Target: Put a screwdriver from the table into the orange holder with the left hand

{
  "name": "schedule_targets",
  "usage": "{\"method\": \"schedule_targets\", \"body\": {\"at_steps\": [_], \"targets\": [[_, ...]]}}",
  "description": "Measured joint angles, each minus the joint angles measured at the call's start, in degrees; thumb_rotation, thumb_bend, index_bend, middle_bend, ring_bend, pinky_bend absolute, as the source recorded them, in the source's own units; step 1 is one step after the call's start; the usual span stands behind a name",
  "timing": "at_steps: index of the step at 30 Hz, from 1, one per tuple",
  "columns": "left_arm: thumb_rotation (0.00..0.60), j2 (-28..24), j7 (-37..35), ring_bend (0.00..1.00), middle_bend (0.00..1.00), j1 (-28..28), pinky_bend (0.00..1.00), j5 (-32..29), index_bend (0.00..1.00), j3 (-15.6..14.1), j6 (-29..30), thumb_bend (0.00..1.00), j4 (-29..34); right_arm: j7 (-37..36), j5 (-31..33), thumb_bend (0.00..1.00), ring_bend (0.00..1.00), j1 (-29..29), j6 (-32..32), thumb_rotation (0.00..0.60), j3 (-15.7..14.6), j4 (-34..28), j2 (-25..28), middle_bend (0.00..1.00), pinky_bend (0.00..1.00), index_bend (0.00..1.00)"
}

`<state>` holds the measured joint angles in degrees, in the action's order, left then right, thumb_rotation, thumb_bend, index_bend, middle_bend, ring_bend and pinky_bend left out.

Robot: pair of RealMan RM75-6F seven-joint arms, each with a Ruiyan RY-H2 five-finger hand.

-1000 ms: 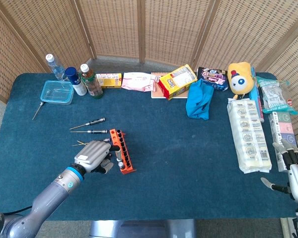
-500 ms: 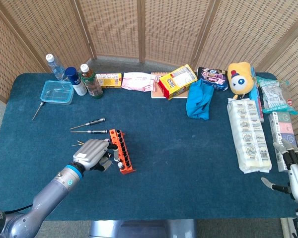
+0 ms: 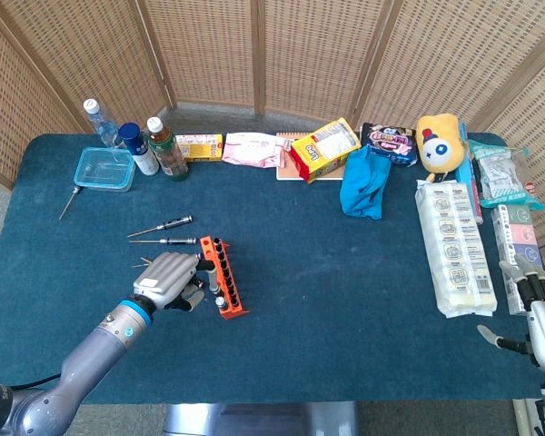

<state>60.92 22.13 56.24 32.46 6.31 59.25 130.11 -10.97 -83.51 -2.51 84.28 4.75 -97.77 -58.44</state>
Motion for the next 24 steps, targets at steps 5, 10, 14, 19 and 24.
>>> {"method": "schedule_targets", "body": {"at_steps": [5,10,14,19,24], "targets": [[0.6,-0.02,0.03,1.0,1.0,0.08,0.96,-0.36,0.44,-0.08,-0.28,0.41,0.15,-0.15,0.0,0.09,0.06,0.06,0.1,0.6,0.02,-0.01,0.06,0.04,0.01,0.13],[0.6,-0.59,0.05,1.0,1.0,0.27,0.96,-0.82,0.44,0.17,-0.29,0.41,0.66,-0.2,0.01,0.09,0.06,0.06,0.07,0.6,0.02,0.02,0.09,0.04,0.01,0.13],[0.6,-0.77,0.4,1.0,1.0,0.54,0.96,-1.55,0.44,0.19,-0.15,0.41,0.8,-0.18,-0.06,0.09,0.06,0.03,0.02,0.6,-0.01,0.0,0.08,0.04,0.01,0.13],[0.6,-0.63,0.08,1.0,1.0,0.66,0.96,-2.05,0.44,0.34,-0.29,0.41,0.64,-0.3,0.07,0.09,0.06,0.08,0.1,0.6,0.06,0.04,0.12,0.04,0.01,0.13],[0.6,-1.05,-1.49,1.0,1.0,0.01,0.96,-0.33,0.44,1.07,-0.35,0.41,0.93,-0.18,0.0,0.09,0.06,0.01,-0.01,0.6,0.02,0.08,0.07,0.04,0.01,0.13]]}}
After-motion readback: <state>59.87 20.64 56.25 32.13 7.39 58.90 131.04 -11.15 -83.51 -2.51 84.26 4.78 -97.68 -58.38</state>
